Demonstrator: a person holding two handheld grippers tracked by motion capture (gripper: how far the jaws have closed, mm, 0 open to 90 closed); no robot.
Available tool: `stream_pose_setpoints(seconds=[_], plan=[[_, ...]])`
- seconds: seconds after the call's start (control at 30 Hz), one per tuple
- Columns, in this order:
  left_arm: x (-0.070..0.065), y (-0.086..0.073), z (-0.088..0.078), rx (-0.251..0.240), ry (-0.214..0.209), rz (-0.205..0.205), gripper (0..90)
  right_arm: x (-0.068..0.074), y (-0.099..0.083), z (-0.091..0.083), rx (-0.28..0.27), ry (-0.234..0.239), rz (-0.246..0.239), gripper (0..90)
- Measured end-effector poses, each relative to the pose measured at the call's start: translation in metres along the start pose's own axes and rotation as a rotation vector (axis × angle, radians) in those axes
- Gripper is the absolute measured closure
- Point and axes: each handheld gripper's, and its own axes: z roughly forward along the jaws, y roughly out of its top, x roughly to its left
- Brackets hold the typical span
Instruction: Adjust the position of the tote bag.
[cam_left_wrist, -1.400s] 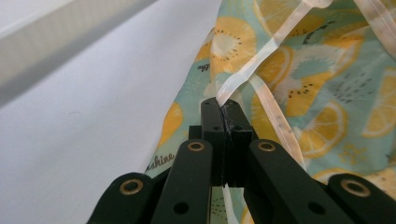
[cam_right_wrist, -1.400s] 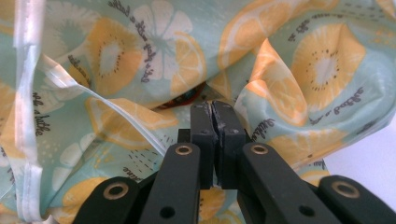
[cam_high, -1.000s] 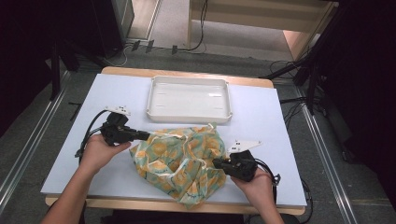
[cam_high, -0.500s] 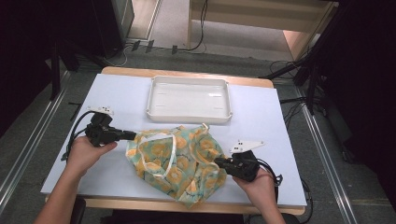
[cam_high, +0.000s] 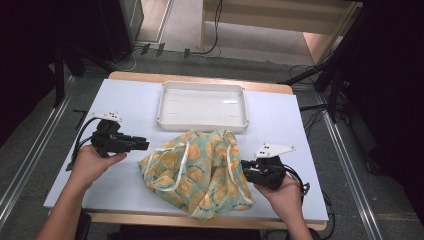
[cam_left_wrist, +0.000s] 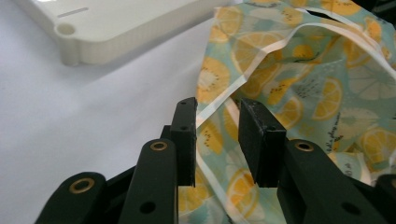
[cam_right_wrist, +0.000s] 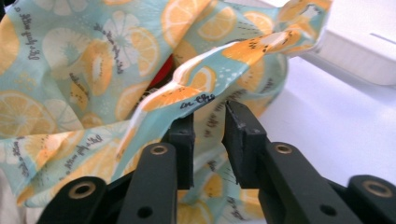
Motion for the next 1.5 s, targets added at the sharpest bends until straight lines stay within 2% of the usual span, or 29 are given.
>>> stream_pose_setpoints(seconds=[0.23,0.33,0.5,0.73,0.93,1.07,1.17,1.37,1.5], plan=[[-0.019,0.01,0.003,0.012,-0.018,0.046,62.4,-0.01,0.001,-0.018,-0.022,-0.04,0.017,73.2],[-0.026,0.014,0.006,0.016,-0.034,0.067,60.5,-0.014,0.002,-0.023,-0.036,-0.029,0.045,72.9],[-0.036,0.021,0.016,0.036,-0.056,0.079,58.7,-0.017,0.008,-0.028,-0.028,-0.047,0.035,72.9],[-0.049,0.034,0.029,0.065,-0.089,0.097,56.8,-0.02,0.023,-0.035,-0.051,-0.064,0.032,71.7],[-0.061,0.048,0.035,0.064,-0.117,0.118,55.1,-0.015,0.033,-0.02,-0.018,-0.06,0.011,69.1],[-0.066,0.055,0.038,0.064,-0.136,0.112,52.9,-0.011,0.037,-0.008,0.001,-0.043,0.004,68.2],[-0.071,0.059,0.041,0.071,-0.131,0.119,49.9,-0.008,0.041,-0.001,-0.003,-0.035,-0.004,67.6],[-0.077,0.06,0.054,0.096,-0.139,0.137,45.9,-0.003,0.045,0.016,0.009,-0.012,-0.017,66.6],[-0.077,0.056,0.065,0.12,-0.15,0.125,45.2,-0.001,0.043,0.025,0.016,0.0,-0.019,63.8]])
